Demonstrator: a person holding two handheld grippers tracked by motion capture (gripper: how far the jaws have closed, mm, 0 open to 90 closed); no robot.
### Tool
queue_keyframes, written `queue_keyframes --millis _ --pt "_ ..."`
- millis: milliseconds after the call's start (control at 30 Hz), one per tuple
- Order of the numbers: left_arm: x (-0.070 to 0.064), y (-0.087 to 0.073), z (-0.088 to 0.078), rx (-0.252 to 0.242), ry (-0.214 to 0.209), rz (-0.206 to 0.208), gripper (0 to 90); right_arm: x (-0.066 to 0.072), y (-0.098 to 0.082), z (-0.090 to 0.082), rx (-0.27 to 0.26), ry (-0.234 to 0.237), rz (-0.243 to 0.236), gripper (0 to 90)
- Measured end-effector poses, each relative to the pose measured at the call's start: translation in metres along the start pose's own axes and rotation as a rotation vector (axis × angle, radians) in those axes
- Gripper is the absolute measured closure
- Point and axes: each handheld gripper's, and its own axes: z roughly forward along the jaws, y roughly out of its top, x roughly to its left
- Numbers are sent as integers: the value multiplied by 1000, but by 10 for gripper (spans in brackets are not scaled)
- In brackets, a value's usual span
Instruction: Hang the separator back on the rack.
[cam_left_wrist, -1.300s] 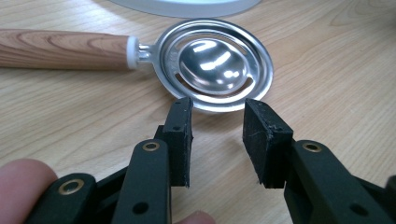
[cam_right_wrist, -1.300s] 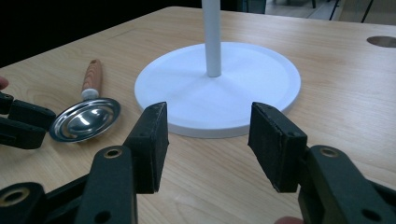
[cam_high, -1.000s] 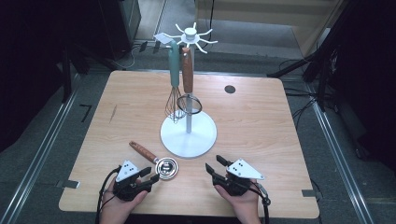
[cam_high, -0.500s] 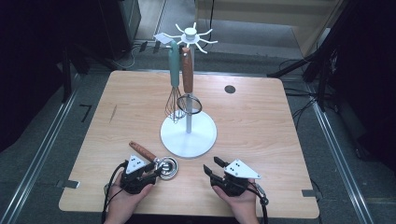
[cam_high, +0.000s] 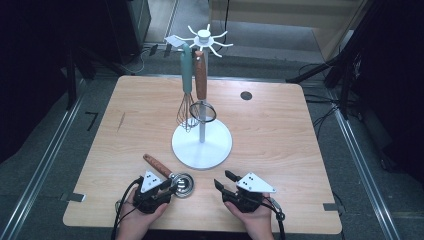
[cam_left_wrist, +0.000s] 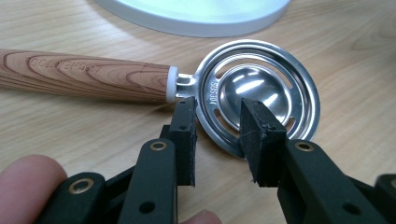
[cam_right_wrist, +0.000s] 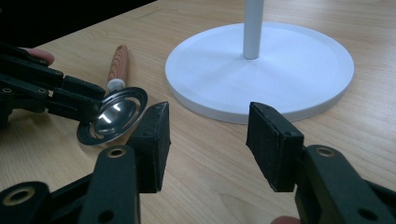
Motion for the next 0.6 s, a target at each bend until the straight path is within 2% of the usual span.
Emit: queue_keyframes --millis 167,467,567,600 --pt "-10 -1 1 4 -18 12 674 5 1 0 -6 11 -16 527" --pt "-23 -2 2 9 -46 22 666 6 1 0 -12 19 -14 551" --pt "-25 -3 3 6 -57 12 663 7 1 0 1 39 -7 584" --pt "-25 -3 3 7 -62 10 665 8 2 0 10 60 2 598"
